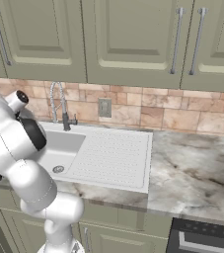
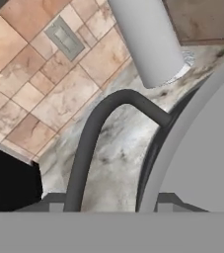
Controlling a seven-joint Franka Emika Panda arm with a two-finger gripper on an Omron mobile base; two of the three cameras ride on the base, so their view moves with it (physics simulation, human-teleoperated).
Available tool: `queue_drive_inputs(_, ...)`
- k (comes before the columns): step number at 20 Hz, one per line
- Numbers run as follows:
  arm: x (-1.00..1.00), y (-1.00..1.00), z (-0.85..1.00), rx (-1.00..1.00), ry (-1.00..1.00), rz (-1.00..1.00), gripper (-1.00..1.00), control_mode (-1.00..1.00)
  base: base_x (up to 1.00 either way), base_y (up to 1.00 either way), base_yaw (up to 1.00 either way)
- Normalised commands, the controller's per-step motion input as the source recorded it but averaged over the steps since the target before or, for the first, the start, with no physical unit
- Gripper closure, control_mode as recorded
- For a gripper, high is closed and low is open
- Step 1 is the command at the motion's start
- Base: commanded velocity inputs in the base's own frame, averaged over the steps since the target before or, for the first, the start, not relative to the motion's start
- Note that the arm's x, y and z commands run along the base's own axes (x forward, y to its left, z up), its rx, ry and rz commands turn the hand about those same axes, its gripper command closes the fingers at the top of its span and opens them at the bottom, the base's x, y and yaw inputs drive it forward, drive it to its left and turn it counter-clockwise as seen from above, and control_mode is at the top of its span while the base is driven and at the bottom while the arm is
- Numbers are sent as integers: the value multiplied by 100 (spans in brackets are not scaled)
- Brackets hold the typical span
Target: Dump the sweet potato from the pot into the sink. Then turn on the water and wash the sweet potato. Then turn off the water and put the sweet potato back in the pot.
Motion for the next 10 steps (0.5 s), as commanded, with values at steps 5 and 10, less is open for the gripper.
queue_drive_inputs(5,4,0,-7,9,-27,0,100,-100,0,0,0)
queue_drive_inputs(10,14,0,-9,17,-15,0,100,-100,0,0,0)
